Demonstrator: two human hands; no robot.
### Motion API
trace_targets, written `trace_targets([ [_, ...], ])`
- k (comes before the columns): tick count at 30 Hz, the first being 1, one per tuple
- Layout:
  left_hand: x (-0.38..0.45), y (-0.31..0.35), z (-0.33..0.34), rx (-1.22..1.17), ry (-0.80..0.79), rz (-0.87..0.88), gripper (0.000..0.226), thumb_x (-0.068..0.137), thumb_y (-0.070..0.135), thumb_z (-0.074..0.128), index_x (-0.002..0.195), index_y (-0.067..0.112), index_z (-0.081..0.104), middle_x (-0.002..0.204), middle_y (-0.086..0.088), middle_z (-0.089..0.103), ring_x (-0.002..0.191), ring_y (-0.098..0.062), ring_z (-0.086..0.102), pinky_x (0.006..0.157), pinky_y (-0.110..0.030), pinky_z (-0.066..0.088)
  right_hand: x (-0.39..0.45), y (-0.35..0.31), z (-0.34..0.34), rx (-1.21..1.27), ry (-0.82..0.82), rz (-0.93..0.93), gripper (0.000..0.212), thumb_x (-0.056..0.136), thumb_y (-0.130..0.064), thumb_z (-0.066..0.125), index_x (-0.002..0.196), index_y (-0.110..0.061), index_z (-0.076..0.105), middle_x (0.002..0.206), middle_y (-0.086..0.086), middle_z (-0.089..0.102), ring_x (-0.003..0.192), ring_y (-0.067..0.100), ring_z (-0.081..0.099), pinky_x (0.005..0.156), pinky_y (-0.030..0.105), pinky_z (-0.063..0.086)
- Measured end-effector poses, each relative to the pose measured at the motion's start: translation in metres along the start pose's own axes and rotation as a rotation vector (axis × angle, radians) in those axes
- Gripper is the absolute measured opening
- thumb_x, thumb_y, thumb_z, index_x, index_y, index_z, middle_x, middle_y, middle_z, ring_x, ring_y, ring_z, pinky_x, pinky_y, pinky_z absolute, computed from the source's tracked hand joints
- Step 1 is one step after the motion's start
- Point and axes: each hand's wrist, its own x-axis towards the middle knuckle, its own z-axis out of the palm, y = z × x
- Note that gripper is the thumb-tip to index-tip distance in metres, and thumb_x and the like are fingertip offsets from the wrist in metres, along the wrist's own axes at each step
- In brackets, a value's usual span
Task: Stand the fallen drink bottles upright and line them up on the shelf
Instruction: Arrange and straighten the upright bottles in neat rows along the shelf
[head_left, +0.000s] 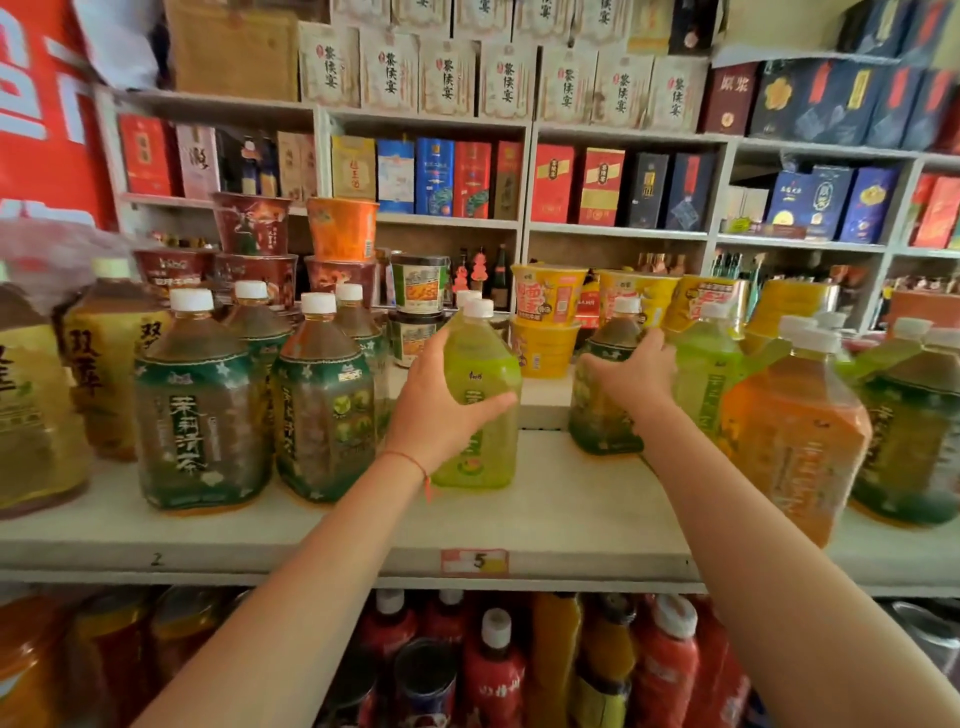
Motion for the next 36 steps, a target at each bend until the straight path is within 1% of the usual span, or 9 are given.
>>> trace_targets([
  [7, 0.001, 0.000, 0.003, 0.031, 0.047, -0.016, 0.103, 0.067, 0.059, 0.084, 0.149, 0.035, 0.027, 0.148, 0.006, 0.047, 0.125, -0.017, 0.052, 0.086, -0.030, 0.043, 0.007, -0.003, -0.002, 0.035, -0.166, 0.030, 0.097, 0.073, -0.054, 0.082, 0.150, -0.034, 0.027, 0.155, 0.017, 0.025, 0.144, 0.041, 0.024, 0.111, 0.058, 0.034],
  [12, 0.002, -0.002, 0.004, 0.038, 0.051, -0.034, 0.101, 0.067, 0.059, 0.084, 0.147, 0.037, 0.026, 0.145, 0.006, 0.049, 0.122, -0.018, 0.054, 0.086, -0.032, 0.048, -0.005, -0.009, -0.012, 0.079, -0.353, -0.048, 0.104, 0.070, -0.054, 0.084, 0.153, -0.032, 0.024, 0.155, 0.014, 0.034, 0.142, 0.040, 0.033, 0.110, 0.060, 0.039],
  [15, 0.002, -0.001, 0.005, 0.038, 0.057, -0.029, 0.101, 0.067, 0.059, 0.083, 0.147, 0.037, 0.026, 0.145, 0.007, 0.048, 0.117, -0.012, 0.050, 0.082, -0.030, 0.045, -0.020, -0.012, -0.025, 0.038, -0.422, -0.129, 0.118, 0.059, -0.070, 0.083, 0.155, -0.034, 0.024, 0.157, 0.010, 0.035, 0.144, 0.038, 0.033, 0.111, 0.061, 0.038],
  [19, 0.001, 0.000, 0.005, 0.047, 0.076, -0.024, 0.100, 0.067, 0.056, 0.084, 0.148, 0.035, 0.028, 0.147, 0.006, 0.047, 0.121, -0.016, 0.053, 0.084, -0.030, 0.045, -0.034, -0.020, -0.045, 0.014, -0.567, -0.231, 0.134, 0.034, -0.098, 0.063, 0.149, -0.033, 0.041, 0.146, 0.000, 0.052, 0.132, 0.029, 0.051, 0.107, 0.055, 0.045],
  [25, 0.000, -0.001, 0.005, 0.038, 0.056, -0.038, 0.100, 0.067, 0.057, 0.083, 0.148, 0.036, 0.027, 0.149, 0.006, 0.045, 0.123, -0.018, 0.053, 0.084, -0.030, 0.044, -0.047, -0.013, -0.041, 0.303, -0.605, -0.234, 0.097, 0.061, -0.077, 0.075, 0.139, -0.025, 0.050, 0.126, -0.001, 0.065, 0.110, 0.021, 0.065, 0.095, 0.046, 0.055],
  [27, -0.001, 0.000, 0.004, 0.045, 0.046, -0.032, 0.101, 0.069, 0.059, 0.083, 0.149, 0.035, 0.026, 0.150, 0.005, 0.044, 0.125, -0.019, 0.053, 0.086, -0.031, 0.046, -0.054, -0.012, -0.039, 0.377, -0.608, -0.232, 0.075, 0.067, -0.071, 0.075, 0.128, -0.032, 0.056, 0.117, -0.005, 0.069, 0.101, 0.016, 0.069, 0.083, 0.037, 0.059],
  [30, -0.002, 0.000, -0.005, 0.051, -0.029, -0.014, 0.098, 0.076, 0.061, 0.076, 0.152, 0.035, 0.021, 0.156, 0.002, 0.040, 0.134, -0.022, 0.048, 0.102, -0.040, 0.047, -0.069, -0.010, -0.041, 0.484, -0.575, -0.243, 0.041, 0.069, -0.066, 0.078, 0.101, -0.048, 0.060, 0.098, -0.018, 0.073, 0.089, 0.007, 0.072, 0.068, 0.025, 0.056],
  [33, 0.000, 0.007, -0.020, 0.152, -0.151, 0.002, 0.083, 0.090, 0.056, 0.063, 0.156, 0.037, 0.016, 0.155, 0.002, 0.044, 0.133, -0.024, 0.052, 0.102, -0.049, 0.051, -0.085, -0.012, -0.047, 0.586, -0.597, -0.233, 0.035, 0.069, -0.058, 0.081, 0.096, -0.047, 0.062, 0.089, -0.021, 0.074, 0.084, 0.004, 0.073, 0.062, 0.021, 0.057],
  [36, -0.001, 0.019, -0.030, 0.293, -0.190, 0.033, 0.073, 0.099, 0.043, 0.056, 0.159, 0.034, 0.016, 0.151, -0.001, 0.050, 0.130, -0.026, 0.055, 0.104, -0.049, 0.049, -0.103, -0.022, -0.045, 0.659, -0.647, -0.225, 0.044, 0.064, -0.054, 0.082, 0.103, -0.040, 0.068, 0.095, -0.010, 0.077, 0.087, 0.014, 0.075, 0.067, 0.029, 0.060],
])
